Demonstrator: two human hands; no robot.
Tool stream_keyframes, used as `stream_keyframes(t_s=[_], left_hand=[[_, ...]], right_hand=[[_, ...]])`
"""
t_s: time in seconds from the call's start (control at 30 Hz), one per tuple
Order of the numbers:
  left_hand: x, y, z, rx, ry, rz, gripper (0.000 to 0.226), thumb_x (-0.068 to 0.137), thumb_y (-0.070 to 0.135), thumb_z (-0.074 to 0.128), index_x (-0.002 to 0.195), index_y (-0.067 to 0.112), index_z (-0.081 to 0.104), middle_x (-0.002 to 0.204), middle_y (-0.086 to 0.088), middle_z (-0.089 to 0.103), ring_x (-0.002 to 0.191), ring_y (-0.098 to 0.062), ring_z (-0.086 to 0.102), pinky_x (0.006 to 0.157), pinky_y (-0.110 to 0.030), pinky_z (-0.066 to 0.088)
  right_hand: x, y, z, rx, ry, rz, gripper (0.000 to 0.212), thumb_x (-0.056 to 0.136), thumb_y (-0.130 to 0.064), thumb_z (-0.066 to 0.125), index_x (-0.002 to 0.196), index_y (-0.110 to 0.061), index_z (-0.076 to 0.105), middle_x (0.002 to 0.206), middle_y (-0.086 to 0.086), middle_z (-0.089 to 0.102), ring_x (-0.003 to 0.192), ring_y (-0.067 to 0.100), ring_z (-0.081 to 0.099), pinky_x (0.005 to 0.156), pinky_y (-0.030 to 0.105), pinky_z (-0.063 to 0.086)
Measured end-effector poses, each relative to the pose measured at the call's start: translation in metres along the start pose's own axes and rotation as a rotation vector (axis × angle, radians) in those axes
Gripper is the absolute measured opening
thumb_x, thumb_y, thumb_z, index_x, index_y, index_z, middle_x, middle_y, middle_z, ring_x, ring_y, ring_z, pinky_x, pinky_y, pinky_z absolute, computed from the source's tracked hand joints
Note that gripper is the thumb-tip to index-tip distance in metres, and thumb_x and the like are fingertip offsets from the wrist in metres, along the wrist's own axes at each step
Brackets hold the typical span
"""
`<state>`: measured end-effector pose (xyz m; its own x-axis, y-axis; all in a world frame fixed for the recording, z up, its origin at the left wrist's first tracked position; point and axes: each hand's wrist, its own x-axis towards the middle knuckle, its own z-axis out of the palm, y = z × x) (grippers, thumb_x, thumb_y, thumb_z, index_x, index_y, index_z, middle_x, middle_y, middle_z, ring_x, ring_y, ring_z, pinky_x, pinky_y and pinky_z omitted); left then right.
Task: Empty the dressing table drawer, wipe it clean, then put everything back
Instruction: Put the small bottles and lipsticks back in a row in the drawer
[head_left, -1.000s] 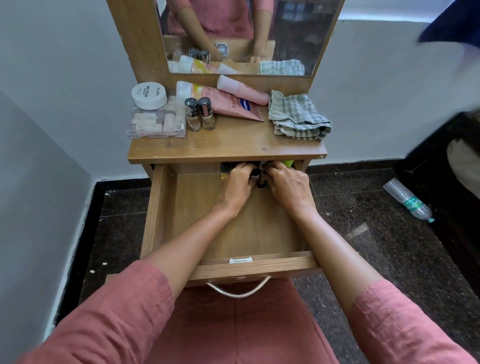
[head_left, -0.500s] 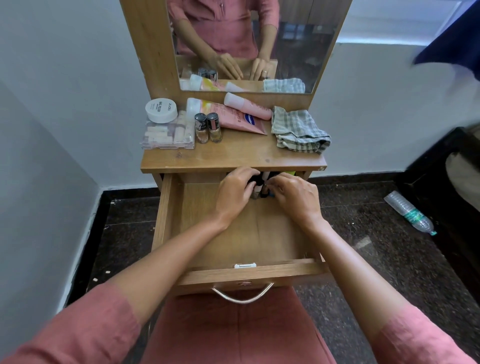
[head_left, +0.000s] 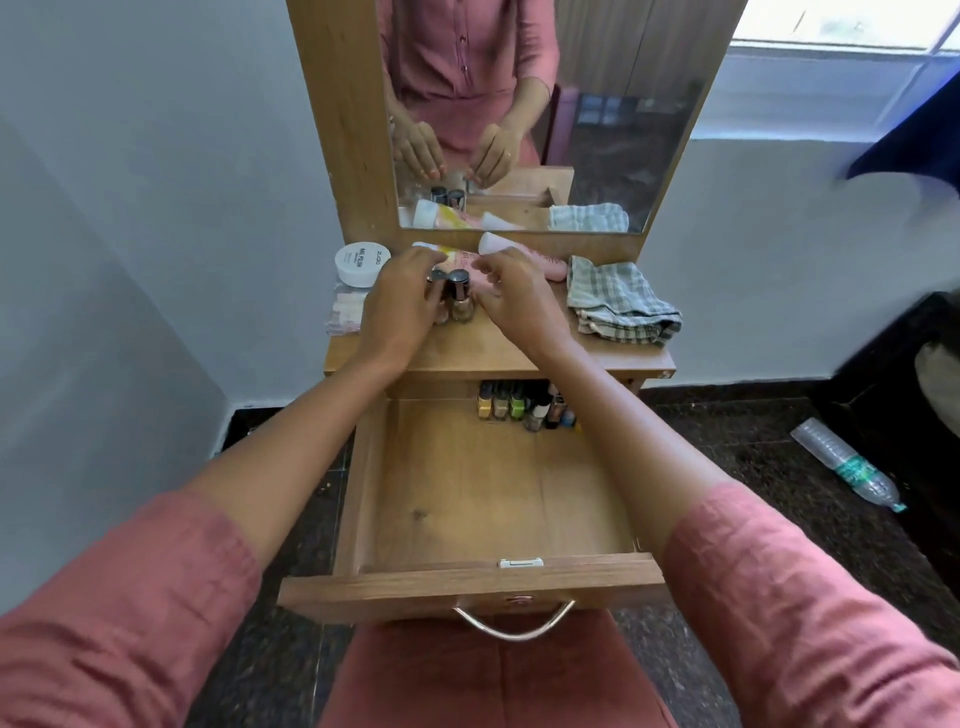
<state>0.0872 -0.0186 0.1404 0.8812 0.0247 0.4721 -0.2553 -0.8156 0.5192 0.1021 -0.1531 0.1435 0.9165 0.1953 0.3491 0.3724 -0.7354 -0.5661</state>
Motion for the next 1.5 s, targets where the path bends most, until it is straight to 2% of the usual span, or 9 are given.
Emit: stream_keyframes(t_s=[0.23,0.37,0.53,0.73,0.87,1.07,1.27,1.4,1.5], left_hand=[[0.008,-0.002,0.000,0.020,-0.094,-0.042,0.027,0.088,0.007,0.053,0.114,0.005,0.061,0.113,-0.017,0.063,0.101,-0.030,0.058,0.083,-0.036,0.046],[0.008,-0.001,0.002,-0.011,-0.102,-0.043,0.022,0.087,0.007,0.055,0.106,0.005,0.064,0.105,-0.016,0.066,0.094,-0.029,0.061,0.080,-0.040,0.050],[0.009,0.000,0.002,-0.055,-0.097,-0.071,0.021,0.085,0.006,0.058,0.105,0.004,0.065,0.105,-0.015,0.067,0.094,-0.026,0.062,0.080,-0.031,0.048],[0.003,0.008,-0.004,-0.110,-0.106,-0.069,0.022,0.084,0.006,0.059,0.105,0.004,0.066,0.104,-0.015,0.068,0.093,-0.023,0.063,0.079,-0.025,0.046],[-0.006,0.022,-0.010,-0.169,-0.119,-0.045,0.019,0.083,0.007,0.060,0.100,0.004,0.068,0.098,-0.013,0.069,0.090,-0.020,0.064,0.079,-0.028,0.050],[-0.031,0.040,-0.016,-0.213,-0.156,0.050,0.026,0.082,0.010,0.063,0.108,0.008,0.065,0.105,-0.007,0.068,0.091,-0.008,0.059,0.079,-0.012,0.044],[-0.078,0.037,-0.005,-0.163,-0.231,0.093,0.029,0.081,0.013,0.064,0.111,0.009,0.063,0.108,-0.005,0.067,0.097,-0.009,0.059,0.083,-0.012,0.040],[-0.100,0.027,0.013,-0.154,-0.305,0.033,0.028,0.082,0.013,0.065,0.110,0.008,0.064,0.109,-0.006,0.066,0.100,-0.016,0.061,0.087,-0.026,0.049],[-0.106,0.021,0.029,-0.157,-0.358,-0.010,0.029,0.083,0.009,0.062,0.112,0.007,0.062,0.111,-0.006,0.065,0.102,-0.017,0.060,0.088,-0.025,0.048]], right_hand=[[0.014,-0.004,0.012,-0.074,-0.094,-0.007,0.037,0.083,-0.008,0.062,0.119,-0.003,0.056,0.119,0.013,0.057,0.110,0.025,0.053,0.090,0.032,0.043],[0.014,-0.005,0.014,-0.035,-0.078,0.011,0.028,0.083,-0.005,0.060,0.111,-0.003,0.060,0.108,0.012,0.063,0.099,0.023,0.058,0.076,0.026,0.042],[0.011,-0.008,0.015,0.026,-0.047,0.054,0.019,0.085,-0.004,0.057,0.104,-0.005,0.059,0.088,0.006,0.058,0.077,0.013,0.049,0.055,0.021,0.034],[0.008,-0.005,0.013,0.095,-0.011,0.078,0.029,0.082,-0.003,0.059,0.111,0.000,0.059,0.108,0.015,0.063,0.094,0.022,0.059,0.077,0.027,0.046],[-0.001,-0.001,-0.004,0.054,0.031,0.036,0.016,0.079,-0.002,0.060,0.090,0.008,0.064,0.090,0.021,0.065,0.084,0.029,0.060,0.078,0.045,0.048],[-0.033,0.005,-0.036,0.064,-0.013,0.047,0.031,0.080,-0.007,0.068,0.109,0.000,0.064,0.094,0.002,0.057,0.081,0.008,0.053,0.068,0.004,0.043],[-0.078,0.019,-0.041,0.090,-0.080,0.061,0.031,0.077,-0.008,0.071,0.107,-0.003,0.066,0.094,0.002,0.059,0.081,0.010,0.057,0.072,0.006,0.046],[-0.098,0.032,-0.029,0.059,-0.155,0.111,0.033,0.077,-0.007,0.071,0.109,-0.002,0.065,0.095,0.009,0.061,0.081,0.015,0.058,0.082,0.023,0.052],[-0.106,0.044,-0.015,0.004,-0.186,0.163,0.033,0.078,-0.006,0.068,0.111,-0.004,0.065,0.099,0.007,0.062,0.084,0.015,0.057,0.082,0.009,0.046]])
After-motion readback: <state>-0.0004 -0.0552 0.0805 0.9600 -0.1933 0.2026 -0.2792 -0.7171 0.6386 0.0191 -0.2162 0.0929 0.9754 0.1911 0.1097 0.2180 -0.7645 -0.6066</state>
